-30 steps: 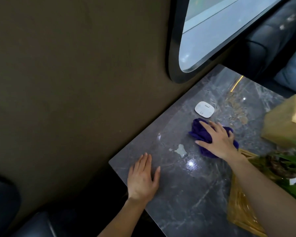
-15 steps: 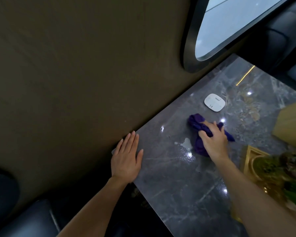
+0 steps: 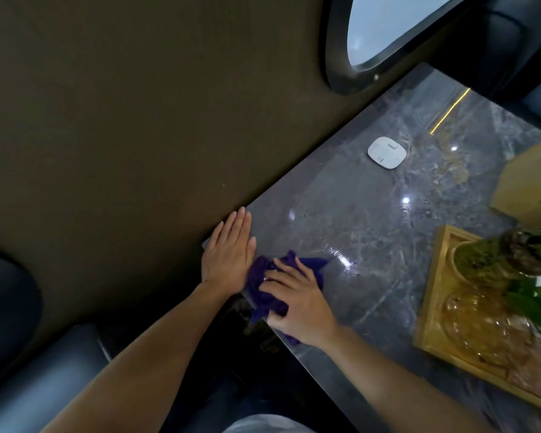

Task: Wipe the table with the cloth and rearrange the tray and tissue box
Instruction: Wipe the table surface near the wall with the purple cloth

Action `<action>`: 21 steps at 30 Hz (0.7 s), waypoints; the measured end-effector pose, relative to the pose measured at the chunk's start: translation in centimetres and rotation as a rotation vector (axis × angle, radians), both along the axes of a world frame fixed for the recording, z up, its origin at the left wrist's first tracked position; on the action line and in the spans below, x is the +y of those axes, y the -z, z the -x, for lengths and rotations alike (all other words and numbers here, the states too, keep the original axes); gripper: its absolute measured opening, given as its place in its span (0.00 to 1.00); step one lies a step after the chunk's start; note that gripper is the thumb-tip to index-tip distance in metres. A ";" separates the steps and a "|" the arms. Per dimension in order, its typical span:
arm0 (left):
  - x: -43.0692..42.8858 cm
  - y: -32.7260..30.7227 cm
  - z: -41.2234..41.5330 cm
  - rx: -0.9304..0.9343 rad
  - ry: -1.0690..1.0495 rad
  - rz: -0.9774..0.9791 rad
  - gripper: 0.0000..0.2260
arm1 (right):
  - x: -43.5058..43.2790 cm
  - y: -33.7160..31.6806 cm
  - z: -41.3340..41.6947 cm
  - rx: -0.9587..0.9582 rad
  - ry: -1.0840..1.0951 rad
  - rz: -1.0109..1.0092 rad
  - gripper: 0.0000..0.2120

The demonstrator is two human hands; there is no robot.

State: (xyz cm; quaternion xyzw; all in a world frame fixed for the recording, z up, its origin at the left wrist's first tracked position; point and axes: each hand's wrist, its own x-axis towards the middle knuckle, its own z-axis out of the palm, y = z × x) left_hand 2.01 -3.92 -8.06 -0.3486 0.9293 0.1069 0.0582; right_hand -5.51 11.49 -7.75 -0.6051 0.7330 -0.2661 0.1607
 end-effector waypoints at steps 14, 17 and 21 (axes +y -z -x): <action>-0.1 0.1 -0.2 0.016 0.017 0.009 0.25 | 0.3 -7.3 4.0 -0.958 0.249 -0.051 0.19; 0.0 0.4 -0.4 0.053 0.010 0.043 0.29 | -1.3 -8.3 10.0 -0.777 0.429 0.032 0.18; 0.1 0.6 -0.4 0.061 0.007 0.047 0.28 | -3.3 -6.6 16.3 -0.167 0.470 -0.337 0.25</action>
